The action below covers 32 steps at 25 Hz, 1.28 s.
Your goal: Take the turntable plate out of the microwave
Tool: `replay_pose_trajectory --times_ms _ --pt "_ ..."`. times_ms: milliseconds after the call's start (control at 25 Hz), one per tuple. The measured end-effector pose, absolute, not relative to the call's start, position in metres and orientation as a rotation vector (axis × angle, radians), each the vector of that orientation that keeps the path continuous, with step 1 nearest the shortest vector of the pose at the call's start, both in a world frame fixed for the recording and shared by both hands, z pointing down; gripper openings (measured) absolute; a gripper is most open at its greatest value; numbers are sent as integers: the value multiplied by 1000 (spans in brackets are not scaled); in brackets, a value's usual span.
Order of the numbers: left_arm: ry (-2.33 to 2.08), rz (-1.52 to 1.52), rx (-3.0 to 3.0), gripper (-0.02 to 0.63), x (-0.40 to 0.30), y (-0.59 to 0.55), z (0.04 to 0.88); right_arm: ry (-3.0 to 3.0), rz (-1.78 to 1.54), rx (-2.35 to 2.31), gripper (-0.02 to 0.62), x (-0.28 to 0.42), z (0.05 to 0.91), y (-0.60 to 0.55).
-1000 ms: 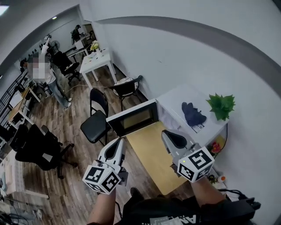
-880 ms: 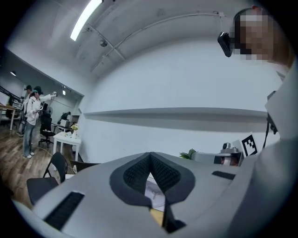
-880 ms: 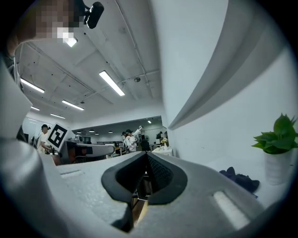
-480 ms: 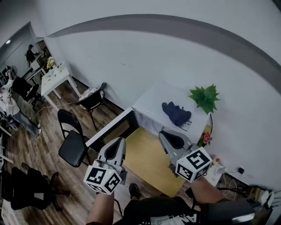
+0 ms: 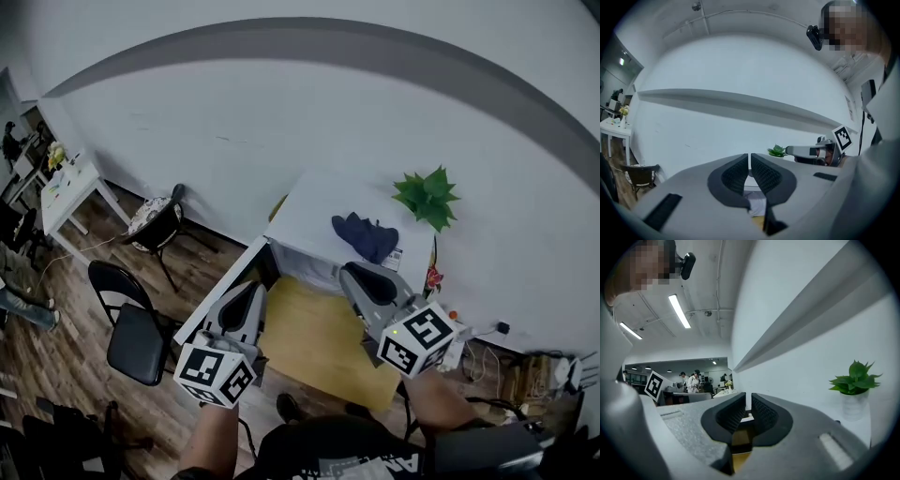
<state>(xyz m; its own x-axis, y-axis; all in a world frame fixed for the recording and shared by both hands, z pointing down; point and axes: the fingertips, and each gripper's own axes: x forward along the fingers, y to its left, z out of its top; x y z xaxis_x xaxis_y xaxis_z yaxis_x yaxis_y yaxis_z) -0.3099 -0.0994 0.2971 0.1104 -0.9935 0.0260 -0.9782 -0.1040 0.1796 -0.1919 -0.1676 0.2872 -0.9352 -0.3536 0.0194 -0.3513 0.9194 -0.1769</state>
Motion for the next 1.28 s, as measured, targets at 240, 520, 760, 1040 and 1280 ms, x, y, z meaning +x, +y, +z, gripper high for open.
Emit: replay_pose_trajectory --times_ms 240,520,760,1040,1280 --pt "-1879 -153 2312 2 -321 -115 300 3037 -285 -699 30 -197 291 -170" --pt "-1783 -158 2302 16 -343 -120 324 3001 -387 -892 88 -200 320 -170" --pt "-1682 -178 2258 66 -331 -123 350 2982 -494 -905 115 -189 346 -174" --pt "-1628 -266 2119 121 -311 -129 379 2956 -666 -888 130 -172 379 -178" --pt "-1620 -355 1953 130 -301 -138 421 2935 -857 -811 181 -165 426 -173"
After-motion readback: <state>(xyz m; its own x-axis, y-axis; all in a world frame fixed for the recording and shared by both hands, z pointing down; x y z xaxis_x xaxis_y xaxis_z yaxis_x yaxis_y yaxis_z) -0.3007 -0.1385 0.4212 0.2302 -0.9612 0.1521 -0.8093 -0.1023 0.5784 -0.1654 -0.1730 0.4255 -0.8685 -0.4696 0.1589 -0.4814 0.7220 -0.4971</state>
